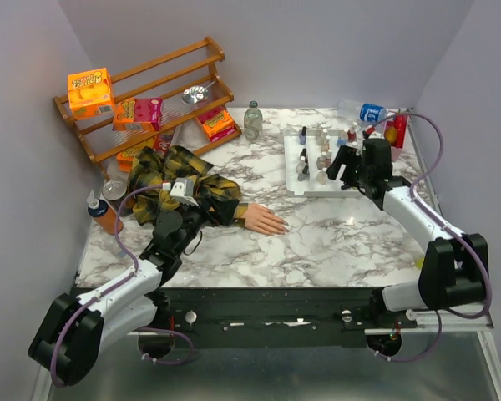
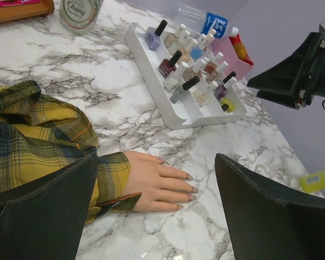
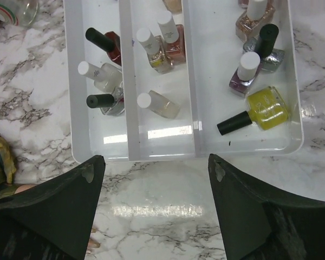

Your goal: Paint the nails

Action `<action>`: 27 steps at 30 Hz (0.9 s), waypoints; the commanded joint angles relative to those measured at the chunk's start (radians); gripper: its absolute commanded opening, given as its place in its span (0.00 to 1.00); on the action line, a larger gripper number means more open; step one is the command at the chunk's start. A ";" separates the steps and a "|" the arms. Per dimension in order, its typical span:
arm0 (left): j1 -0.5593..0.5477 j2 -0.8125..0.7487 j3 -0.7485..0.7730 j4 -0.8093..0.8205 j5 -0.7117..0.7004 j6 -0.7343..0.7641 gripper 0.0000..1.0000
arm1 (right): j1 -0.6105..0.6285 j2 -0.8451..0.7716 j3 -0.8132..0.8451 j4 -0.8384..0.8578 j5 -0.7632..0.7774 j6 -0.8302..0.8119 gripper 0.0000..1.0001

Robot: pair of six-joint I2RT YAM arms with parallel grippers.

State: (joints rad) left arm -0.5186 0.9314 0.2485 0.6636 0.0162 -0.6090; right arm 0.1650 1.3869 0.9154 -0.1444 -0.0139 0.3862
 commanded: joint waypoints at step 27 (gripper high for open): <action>-0.001 -0.034 -0.012 0.005 -0.041 0.031 0.99 | 0.094 0.500 0.462 -0.265 0.107 -0.171 0.64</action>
State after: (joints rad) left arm -0.5186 0.9089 0.2462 0.6632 0.0067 -0.5941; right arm 0.2600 1.8503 1.3365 -0.3630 0.0689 0.2325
